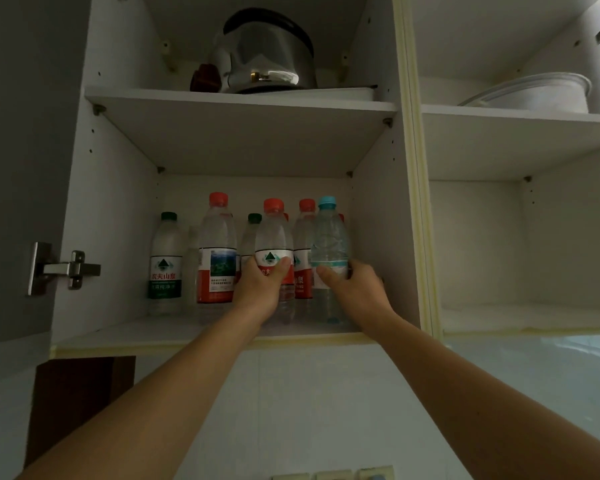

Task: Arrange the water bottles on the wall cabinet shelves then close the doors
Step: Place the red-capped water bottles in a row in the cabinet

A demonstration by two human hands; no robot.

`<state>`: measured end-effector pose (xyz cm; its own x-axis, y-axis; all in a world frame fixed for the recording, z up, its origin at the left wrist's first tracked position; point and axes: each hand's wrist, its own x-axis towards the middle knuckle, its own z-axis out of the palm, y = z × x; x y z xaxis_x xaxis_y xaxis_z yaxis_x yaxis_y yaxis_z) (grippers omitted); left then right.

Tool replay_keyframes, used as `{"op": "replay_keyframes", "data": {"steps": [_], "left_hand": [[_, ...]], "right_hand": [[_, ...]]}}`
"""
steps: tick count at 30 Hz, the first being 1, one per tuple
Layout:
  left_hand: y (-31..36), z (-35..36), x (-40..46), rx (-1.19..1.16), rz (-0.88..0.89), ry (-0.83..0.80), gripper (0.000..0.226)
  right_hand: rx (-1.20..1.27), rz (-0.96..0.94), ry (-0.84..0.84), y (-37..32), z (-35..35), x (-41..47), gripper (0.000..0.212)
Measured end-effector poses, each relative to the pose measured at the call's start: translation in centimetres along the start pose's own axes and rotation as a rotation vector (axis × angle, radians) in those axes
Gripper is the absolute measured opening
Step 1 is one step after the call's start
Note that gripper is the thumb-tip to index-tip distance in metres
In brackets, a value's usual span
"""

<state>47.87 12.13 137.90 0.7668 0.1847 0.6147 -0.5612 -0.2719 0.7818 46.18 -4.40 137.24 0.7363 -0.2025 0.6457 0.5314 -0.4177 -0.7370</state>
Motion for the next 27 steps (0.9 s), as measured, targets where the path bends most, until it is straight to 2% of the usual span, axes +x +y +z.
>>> {"op": "replay_keyframes", "data": {"steps": [3,6,9,13,20,24,27], "left_hand": [[0.7,-0.6,-0.9,0.14,-0.014,-0.015,0.047],[1.5,-1.3,-3.2,0.283,0.027,0.06,0.041],[2.3,-2.3,-6.7,0.288,0.128,0.169,0.036],[3.5,-2.8,-11.8,0.26,0.242,0.178,0.027],[5.2,-1.0,-20.6,0.212,0.234,0.033,0.021],[4.5,0.9,-25.9,0.197,0.229,-0.073,0.009],[2.8,2.0,-30.0,0.162,0.166,-0.162,0.013]], "right_hand": [[-0.104,-0.047,0.008,-0.7,-0.1,-0.9,0.041],[-0.232,-0.097,0.052,-1.2,-0.9,-3.0,0.052],[-0.347,-0.188,0.037,-1.2,-2.7,-6.1,0.051],[-0.396,-0.263,0.009,-1.4,-5.8,-10.3,0.048],[-0.385,-0.222,-0.071,0.3,-11.2,-19.2,0.046],[-0.449,-0.176,-0.054,2.1,-14.2,-24.5,0.046],[-0.47,-0.085,-0.048,3.6,-15.9,-28.8,0.046]]}}
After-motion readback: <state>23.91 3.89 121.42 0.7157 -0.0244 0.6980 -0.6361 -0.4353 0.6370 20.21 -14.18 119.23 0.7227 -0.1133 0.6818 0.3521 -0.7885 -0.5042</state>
